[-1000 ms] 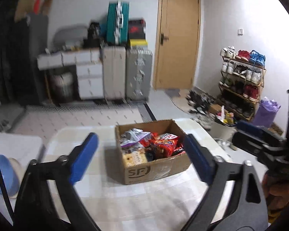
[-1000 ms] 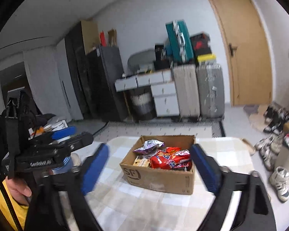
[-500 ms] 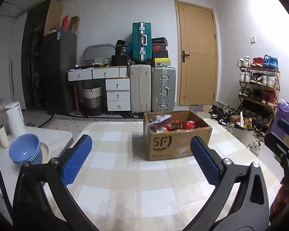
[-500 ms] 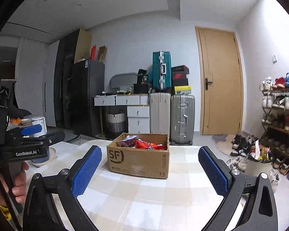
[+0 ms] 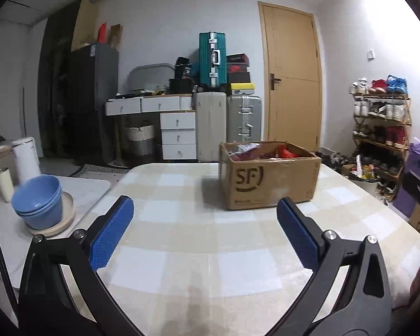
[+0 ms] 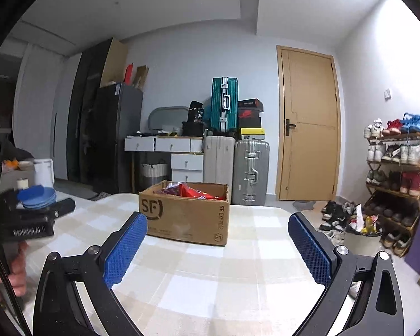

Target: Organize snacks

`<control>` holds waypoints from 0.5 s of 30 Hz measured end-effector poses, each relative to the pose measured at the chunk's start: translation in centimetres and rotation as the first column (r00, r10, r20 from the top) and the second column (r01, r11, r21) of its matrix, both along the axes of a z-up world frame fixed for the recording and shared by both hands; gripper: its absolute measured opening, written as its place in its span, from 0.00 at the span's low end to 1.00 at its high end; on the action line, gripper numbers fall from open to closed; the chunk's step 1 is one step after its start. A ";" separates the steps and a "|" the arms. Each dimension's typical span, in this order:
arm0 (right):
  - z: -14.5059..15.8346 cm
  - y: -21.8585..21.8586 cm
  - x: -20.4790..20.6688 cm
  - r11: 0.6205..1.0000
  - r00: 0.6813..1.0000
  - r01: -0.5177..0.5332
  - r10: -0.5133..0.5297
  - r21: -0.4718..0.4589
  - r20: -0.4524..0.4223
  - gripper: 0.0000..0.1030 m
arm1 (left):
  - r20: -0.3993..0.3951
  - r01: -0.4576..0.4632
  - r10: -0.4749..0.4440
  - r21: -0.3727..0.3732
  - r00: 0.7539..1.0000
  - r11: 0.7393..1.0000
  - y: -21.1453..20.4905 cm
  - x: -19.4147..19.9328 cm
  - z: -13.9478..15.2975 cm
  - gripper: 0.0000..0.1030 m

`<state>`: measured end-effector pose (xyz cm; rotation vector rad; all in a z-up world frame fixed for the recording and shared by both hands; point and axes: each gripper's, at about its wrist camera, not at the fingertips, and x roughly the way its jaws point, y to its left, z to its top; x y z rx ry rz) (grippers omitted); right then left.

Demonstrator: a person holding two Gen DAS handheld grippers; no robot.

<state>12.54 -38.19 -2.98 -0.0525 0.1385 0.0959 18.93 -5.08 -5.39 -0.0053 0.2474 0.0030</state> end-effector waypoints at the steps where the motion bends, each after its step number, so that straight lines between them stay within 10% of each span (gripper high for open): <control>1: -0.1 -0.3 0.3 1.000 1.000 0.006 -0.006 0.009 -0.008 0.99 | 0.013 -0.005 0.005 0.019 1.000 1.000 -0.3 0.4 0.2 0.99; 15: 0.1 -4.0 1.3 0.982 0.996 0.071 -0.062 0.173 -0.058 0.99 | -0.063 -0.008 0.008 -0.004 0.998 1.000 0.1 3.9 -0.2 0.99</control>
